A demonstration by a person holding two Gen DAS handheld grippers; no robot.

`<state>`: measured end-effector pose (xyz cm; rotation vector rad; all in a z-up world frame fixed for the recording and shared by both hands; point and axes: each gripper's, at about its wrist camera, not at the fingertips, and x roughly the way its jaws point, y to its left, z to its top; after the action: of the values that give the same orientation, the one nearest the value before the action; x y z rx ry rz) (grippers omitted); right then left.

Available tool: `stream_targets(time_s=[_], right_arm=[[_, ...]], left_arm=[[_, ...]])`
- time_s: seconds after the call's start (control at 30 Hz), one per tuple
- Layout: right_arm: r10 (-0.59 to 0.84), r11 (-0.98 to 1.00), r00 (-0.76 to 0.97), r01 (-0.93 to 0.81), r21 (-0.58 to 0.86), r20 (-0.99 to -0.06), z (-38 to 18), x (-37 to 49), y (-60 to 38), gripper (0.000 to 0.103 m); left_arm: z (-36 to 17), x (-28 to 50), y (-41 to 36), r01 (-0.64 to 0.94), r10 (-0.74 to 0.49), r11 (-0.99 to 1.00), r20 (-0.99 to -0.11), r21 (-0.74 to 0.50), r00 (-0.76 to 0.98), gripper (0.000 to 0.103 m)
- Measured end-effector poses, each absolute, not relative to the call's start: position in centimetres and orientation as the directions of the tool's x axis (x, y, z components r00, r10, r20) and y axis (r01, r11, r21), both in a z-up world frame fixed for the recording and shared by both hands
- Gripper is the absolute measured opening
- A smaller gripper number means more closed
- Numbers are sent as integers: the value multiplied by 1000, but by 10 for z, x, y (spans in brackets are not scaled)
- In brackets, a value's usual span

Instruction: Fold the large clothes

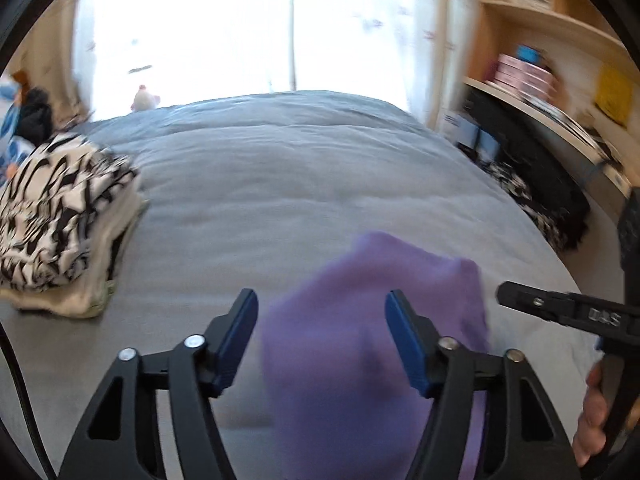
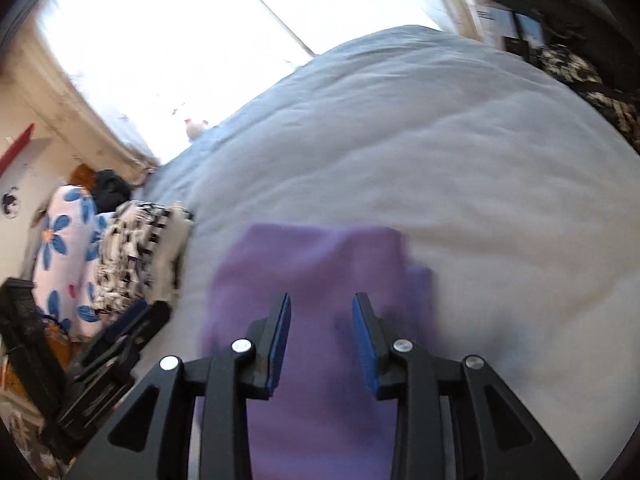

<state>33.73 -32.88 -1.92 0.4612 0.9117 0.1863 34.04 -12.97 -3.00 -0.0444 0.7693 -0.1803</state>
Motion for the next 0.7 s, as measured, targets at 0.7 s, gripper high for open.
stream_targets(time_s=[0.7], right_arm=[[270, 909, 540, 131, 396, -797, -106, 363, -331, 31]], left_arm=[[-96, 369, -156, 46, -56, 998, -757, -35, 651, 46]])
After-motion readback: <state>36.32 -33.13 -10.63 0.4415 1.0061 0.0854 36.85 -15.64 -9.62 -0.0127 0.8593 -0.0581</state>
